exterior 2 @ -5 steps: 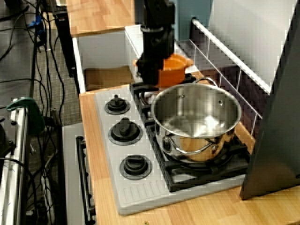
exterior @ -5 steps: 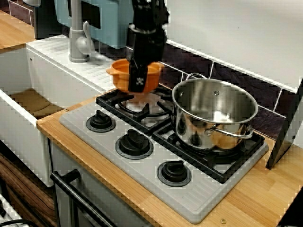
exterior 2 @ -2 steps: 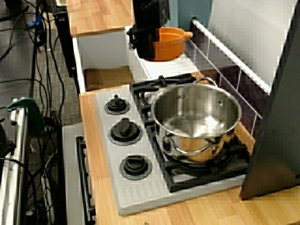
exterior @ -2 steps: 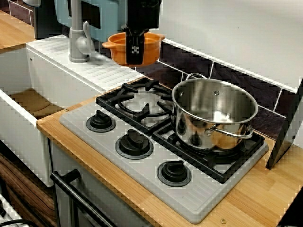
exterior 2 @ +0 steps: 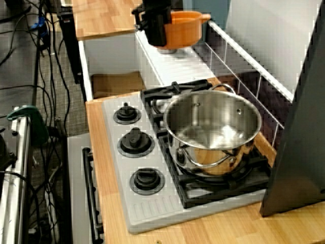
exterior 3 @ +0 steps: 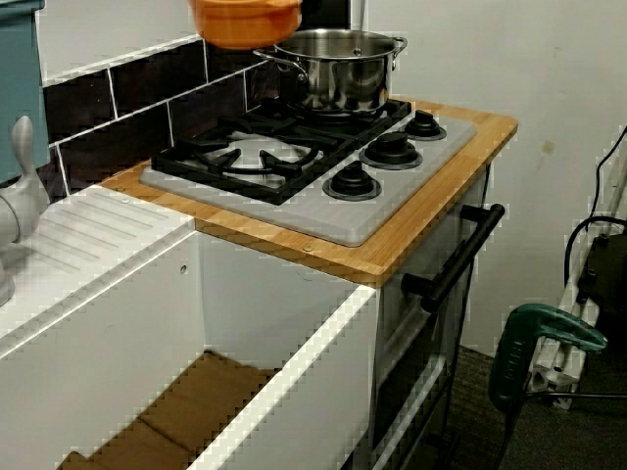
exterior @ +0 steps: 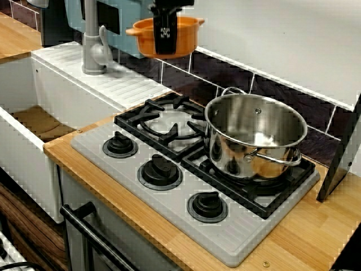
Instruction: Lift pot from stove
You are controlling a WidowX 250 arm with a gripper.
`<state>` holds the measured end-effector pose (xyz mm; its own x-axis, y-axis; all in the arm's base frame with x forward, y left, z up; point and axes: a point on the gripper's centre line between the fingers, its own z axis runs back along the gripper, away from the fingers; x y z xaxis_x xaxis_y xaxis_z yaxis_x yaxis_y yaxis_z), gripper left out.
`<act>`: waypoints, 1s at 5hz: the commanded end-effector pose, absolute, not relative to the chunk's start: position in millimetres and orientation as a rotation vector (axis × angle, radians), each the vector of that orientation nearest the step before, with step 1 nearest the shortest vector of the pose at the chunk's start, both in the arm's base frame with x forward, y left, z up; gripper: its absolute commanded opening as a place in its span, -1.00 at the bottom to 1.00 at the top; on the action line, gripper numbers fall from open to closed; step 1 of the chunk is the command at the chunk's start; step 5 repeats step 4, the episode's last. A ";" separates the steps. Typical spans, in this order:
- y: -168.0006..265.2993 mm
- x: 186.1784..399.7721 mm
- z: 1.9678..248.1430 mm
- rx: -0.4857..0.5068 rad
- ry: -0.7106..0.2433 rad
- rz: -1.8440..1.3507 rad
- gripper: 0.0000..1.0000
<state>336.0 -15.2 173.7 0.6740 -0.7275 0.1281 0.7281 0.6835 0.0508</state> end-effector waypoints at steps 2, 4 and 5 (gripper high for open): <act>-12.9 333.6 233.5 0.006 -0.264 -0.832 -1.00; -14.3 329.0 241.7 0.000 -0.269 -0.851 -1.00; -14.3 329.0 241.7 0.000 -0.269 -0.851 -1.00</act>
